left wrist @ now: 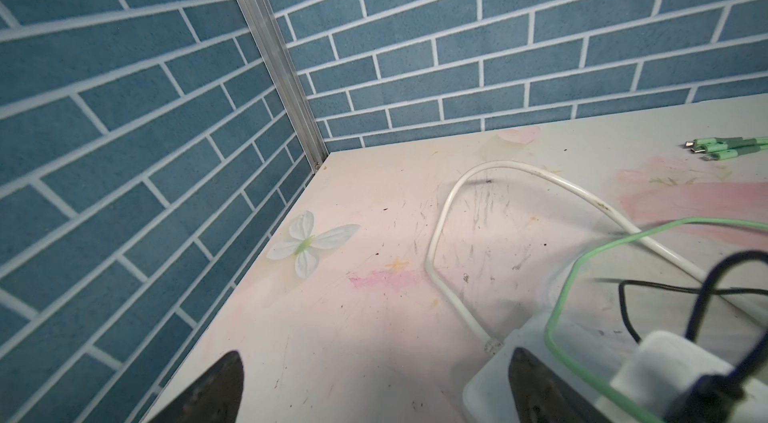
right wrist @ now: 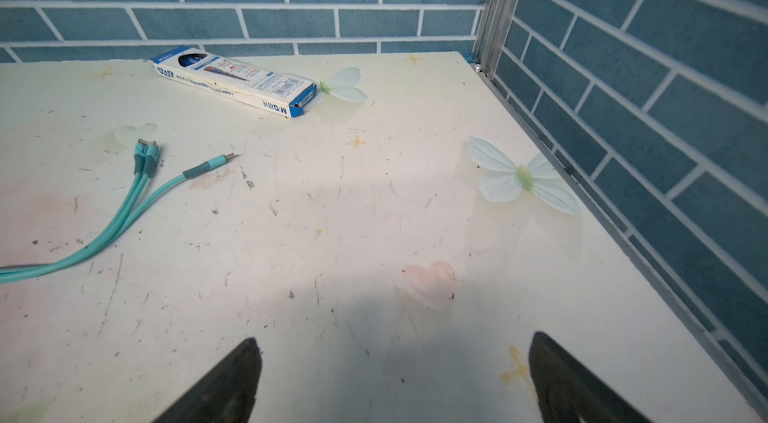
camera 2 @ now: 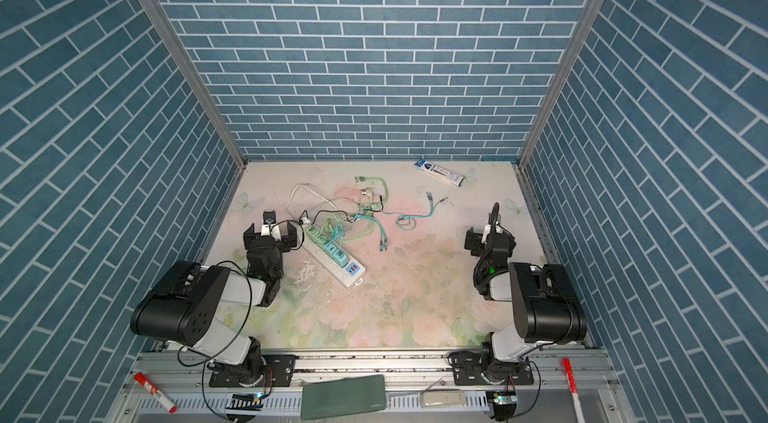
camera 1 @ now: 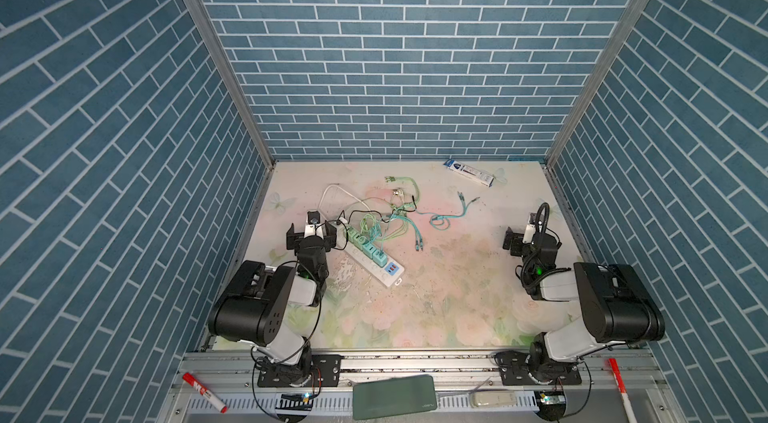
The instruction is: Insert the plug
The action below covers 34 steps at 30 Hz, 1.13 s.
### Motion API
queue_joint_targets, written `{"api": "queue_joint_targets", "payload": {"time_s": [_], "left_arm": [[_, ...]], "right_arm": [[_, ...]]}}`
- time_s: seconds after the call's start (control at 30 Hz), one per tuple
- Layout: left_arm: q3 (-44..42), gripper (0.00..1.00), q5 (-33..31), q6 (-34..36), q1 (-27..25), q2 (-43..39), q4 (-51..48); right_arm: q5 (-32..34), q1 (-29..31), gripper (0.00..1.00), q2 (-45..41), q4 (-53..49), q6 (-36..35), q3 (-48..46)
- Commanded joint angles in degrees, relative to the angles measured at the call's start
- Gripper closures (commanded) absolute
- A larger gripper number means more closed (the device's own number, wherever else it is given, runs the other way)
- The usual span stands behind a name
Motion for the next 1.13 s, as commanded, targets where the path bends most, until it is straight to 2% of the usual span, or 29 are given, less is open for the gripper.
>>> {"api": "queue_joint_targets", "payload": {"time_s": [0.0, 0.17, 1.1], "left_arm": [[-1.0, 0.0, 1.5, -1.0, 0.4, -0.8, -0.8], [-7.1, 0.0, 4.8, 0.2, 0.3, 2.3, 13.9], [-7.1, 0.0, 5.9, 1.3, -0.3, 2.2, 13.8]], "right_arm": [[-0.8, 0.1, 0.01, 0.4, 9.6, -2.4, -3.4], [-1.1, 0.1, 0.01, 0.4, 10.7, -2.5, -3.9], [-1.0, 0.1, 0.01, 0.5, 10.6, -2.5, -3.8]]}}
